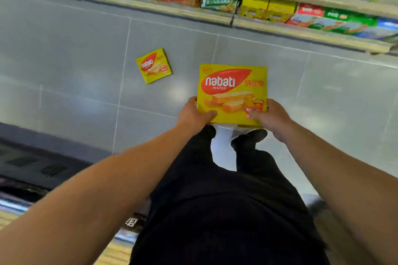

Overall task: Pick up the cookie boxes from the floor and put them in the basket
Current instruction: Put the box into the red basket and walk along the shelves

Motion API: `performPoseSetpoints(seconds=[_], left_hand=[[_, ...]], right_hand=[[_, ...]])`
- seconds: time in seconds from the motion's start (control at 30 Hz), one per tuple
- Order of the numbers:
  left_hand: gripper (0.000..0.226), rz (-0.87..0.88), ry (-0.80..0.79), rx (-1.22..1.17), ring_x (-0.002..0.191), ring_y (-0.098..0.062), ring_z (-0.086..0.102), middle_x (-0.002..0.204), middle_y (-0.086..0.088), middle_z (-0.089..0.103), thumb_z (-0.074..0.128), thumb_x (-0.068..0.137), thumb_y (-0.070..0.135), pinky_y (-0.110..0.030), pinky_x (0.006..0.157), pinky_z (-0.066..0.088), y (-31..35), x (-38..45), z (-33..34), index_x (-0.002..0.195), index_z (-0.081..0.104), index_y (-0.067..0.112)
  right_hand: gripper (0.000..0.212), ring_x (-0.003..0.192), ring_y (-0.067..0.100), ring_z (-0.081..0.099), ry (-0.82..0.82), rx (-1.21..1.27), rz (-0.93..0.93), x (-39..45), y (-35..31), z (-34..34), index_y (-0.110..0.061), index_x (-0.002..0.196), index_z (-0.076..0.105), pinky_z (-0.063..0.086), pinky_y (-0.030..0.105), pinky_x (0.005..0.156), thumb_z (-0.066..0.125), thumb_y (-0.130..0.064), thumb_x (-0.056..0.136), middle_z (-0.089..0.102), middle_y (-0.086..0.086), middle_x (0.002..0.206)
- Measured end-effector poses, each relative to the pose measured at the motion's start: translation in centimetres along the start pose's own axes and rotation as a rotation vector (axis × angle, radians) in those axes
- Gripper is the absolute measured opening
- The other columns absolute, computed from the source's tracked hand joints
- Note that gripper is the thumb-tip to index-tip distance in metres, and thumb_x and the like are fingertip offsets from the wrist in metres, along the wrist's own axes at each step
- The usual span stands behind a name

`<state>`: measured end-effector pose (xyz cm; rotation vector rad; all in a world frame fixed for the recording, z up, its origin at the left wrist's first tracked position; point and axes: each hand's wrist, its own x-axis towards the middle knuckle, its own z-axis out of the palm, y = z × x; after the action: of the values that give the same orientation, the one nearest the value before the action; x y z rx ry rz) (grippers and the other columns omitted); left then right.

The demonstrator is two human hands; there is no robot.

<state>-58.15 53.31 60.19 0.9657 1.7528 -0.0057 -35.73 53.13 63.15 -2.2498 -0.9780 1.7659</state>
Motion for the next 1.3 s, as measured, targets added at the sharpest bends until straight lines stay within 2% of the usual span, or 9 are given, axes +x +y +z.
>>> performPoseSetpoints(seconds=[0.13,0.27,0.37,0.53,0.73,0.9,1.03,1.2,1.3], left_hand=[[0.076,0.092,-0.052,0.098,0.099,-0.019,0.06,0.124,-0.001,0.059,0.075,0.072,0.049,-0.035,0.082,0.054,5.9,-2.1,5.0,0.134,0.04,0.024],[0.082,0.191,-0.133,0.178,0.103,-0.019,0.058,0.127,-0.001,0.056,0.079,0.071,0.049,-0.034,0.084,0.052,11.4,-3.7,10.5,0.137,0.037,0.023],[0.082,0.289,-0.203,0.227,0.102,-0.016,0.056,0.128,-0.002,0.055,0.08,0.071,0.045,-0.033,0.086,0.051,16.1,-5.2,15.3,0.136,0.037,0.02],[0.082,0.383,-0.285,0.295,0.113,-0.026,0.058,0.131,-0.004,0.055,0.083,0.07,0.038,-0.047,0.094,0.052,23.9,-7.0,22.2,0.137,0.038,0.021],[0.082,0.532,-0.419,0.426,0.111,-0.024,0.058,0.129,-0.003,0.056,0.083,0.07,0.038,-0.048,0.093,0.052,33.4,-8.0,29.1,0.137,0.038,0.023],[0.083,0.654,-0.604,0.494,0.109,-0.023,0.06,0.128,0.0,0.058,0.085,0.067,0.036,-0.048,0.092,0.053,43.5,-8.4,36.6,0.137,0.041,0.025],[0.077,0.682,-0.745,0.559,0.104,-0.023,0.064,0.121,0.001,0.064,0.087,0.065,0.033,-0.048,0.089,0.054,51.9,-9.3,42.5,0.132,0.049,0.024],[0.063,0.696,-0.81,0.546,0.098,-0.022,0.066,0.113,0.004,0.067,0.083,0.067,0.031,-0.045,0.076,0.06,59.6,-11.2,48.7,0.123,0.054,0.031],[0.066,0.72,-0.839,0.512,0.093,-0.018,0.068,0.103,0.012,0.07,0.083,0.067,0.028,-0.033,0.06,0.059,62.8,-12.9,52.4,0.124,0.052,0.034]], right_hand=[[0.038,0.112,0.031,0.06,0.055,0.139,-0.011,-2.3,5.0,-6.4,-0.02,0.12,0.061,0.045,0.051,0.101,0.072,-0.032,0.085,0.065,0.009,0.121],[0.037,0.11,0.032,0.059,0.162,0.222,-0.009,-4.3,10.0,-12.7,-0.021,0.116,0.058,0.045,0.051,0.099,0.072,-0.034,0.085,0.063,0.01,0.121],[0.047,0.112,0.032,0.059,0.252,0.295,0.007,-5.9,13.6,-17.8,-0.016,0.125,0.054,0.045,0.051,0.1,0.071,-0.035,0.085,0.062,0.01,0.124],[0.045,0.106,0.033,0.062,0.432,0.409,0.011,-8.3,17.9,-25.0,-0.013,0.12,0.057,0.049,0.049,0.094,0.074,-0.029,0.082,0.065,0.012,0.118],[0.045,0.105,0.032,0.062,0.602,0.549,0.063,-10.3,21.3,-31.8,-0.014,0.121,0.053,0.05,0.052,0.093,0.072,-0.032,0.084,0.064,0.011,0.119],[0.041,0.103,0.032,0.063,0.773,0.648,0.093,-11.3,23.3,-39.6,-0.016,0.121,0.056,0.05,0.052,0.092,0.07,-0.03,0.085,0.066,0.01,0.117],[0.04,0.104,0.031,0.062,0.901,0.737,0.148,-12.0,24.3,-46.2,-0.016,0.121,0.056,0.05,0.052,0.093,0.07,-0.028,0.086,0.066,0.009,0.119],[0.027,0.101,0.028,0.063,1.016,0.77,0.135,-13.1,25.6,-53.8,-0.028,0.107,0.055,0.051,0.049,0.09,0.07,-0.027,0.084,0.067,0.004,0.112],[0.026,0.096,0.025,0.063,1.077,0.755,0.116,-13.9,27.6,-58.0,-0.034,0.1,0.053,0.052,0.043,0.085,0.072,-0.026,0.083,0.068,0.003,0.108]])
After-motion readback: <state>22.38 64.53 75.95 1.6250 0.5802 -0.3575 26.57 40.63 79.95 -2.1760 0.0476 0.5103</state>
